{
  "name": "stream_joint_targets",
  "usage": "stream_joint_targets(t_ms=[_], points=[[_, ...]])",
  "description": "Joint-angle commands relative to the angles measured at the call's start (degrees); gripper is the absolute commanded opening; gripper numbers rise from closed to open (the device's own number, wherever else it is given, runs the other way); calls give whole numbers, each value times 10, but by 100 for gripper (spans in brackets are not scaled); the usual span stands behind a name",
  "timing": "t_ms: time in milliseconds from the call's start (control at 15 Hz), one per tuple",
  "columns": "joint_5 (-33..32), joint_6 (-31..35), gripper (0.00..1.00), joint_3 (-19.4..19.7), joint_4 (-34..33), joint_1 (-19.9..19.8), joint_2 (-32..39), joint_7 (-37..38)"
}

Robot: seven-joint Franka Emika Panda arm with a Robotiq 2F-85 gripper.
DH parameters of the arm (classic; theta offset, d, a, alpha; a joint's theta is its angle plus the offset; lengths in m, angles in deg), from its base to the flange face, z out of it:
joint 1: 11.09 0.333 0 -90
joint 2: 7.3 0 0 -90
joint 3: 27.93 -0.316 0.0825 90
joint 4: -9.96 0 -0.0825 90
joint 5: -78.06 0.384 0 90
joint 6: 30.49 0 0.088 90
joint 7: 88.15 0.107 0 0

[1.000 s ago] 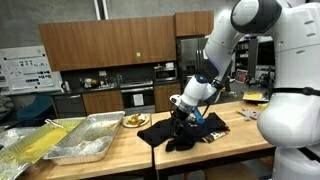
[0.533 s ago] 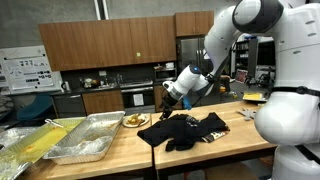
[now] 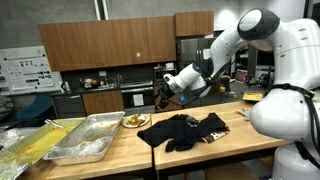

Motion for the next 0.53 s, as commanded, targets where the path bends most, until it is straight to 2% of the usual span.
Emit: stream_joint_targets(t_ms=[0,133,333,400,467], points=[[-5,0,100,-22,8,-53,38,-30],[-6,-4,100,-7,15,-56,42,-28],[-29,4,100,26,29,-32,24,-35],[-39,5,100,18,34,-36,26,-40],[-47,0,100,-11,40,-58,40,-48]])
